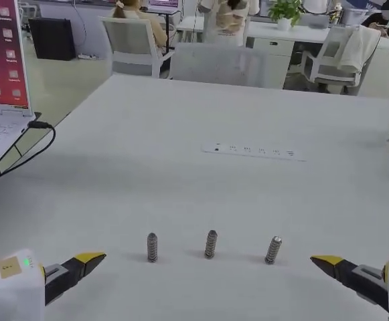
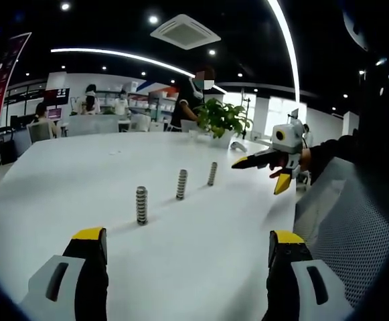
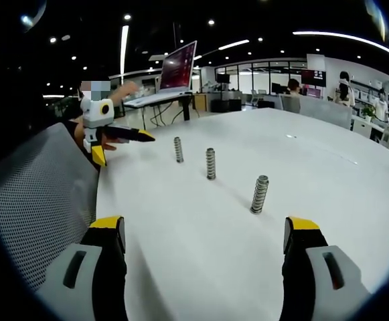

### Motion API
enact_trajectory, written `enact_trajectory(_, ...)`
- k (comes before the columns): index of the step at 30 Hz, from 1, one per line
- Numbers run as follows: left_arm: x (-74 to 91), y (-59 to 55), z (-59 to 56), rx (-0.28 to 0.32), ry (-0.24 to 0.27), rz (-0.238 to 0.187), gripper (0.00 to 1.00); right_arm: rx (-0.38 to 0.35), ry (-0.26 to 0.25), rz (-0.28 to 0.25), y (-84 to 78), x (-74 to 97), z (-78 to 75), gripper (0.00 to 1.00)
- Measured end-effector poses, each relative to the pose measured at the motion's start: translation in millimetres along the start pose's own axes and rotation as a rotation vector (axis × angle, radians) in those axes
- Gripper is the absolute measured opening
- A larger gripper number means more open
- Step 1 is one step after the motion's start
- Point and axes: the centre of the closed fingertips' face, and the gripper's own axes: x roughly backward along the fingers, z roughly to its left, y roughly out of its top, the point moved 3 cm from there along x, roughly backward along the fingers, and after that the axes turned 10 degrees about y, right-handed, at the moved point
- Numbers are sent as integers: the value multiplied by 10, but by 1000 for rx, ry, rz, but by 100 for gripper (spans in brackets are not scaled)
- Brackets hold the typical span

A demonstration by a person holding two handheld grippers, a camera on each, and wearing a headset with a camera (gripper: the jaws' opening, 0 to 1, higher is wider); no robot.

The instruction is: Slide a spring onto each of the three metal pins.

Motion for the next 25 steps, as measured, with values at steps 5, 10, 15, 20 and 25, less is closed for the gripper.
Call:
enact_trajectory(5,1,-4,-11,-2,-3,2,98,0,2,5,-6,-7,7,99)
enact_trajectory(10,14,-6,-2,-2,2,5,98,0,4,6,-7,-6,5,99)
enact_trajectory(15,14,3,-9,-2,3,3,98,1,5,4,-5,-9,4,99)
enact_trajectory(20,13,-5,-15,-3,3,6,98,-1,7,5,-14,-12,3,99)
enact_trajectory(25,10,-4,-8,0,5,4,98,-1,8,10,-21,-19,4,99)
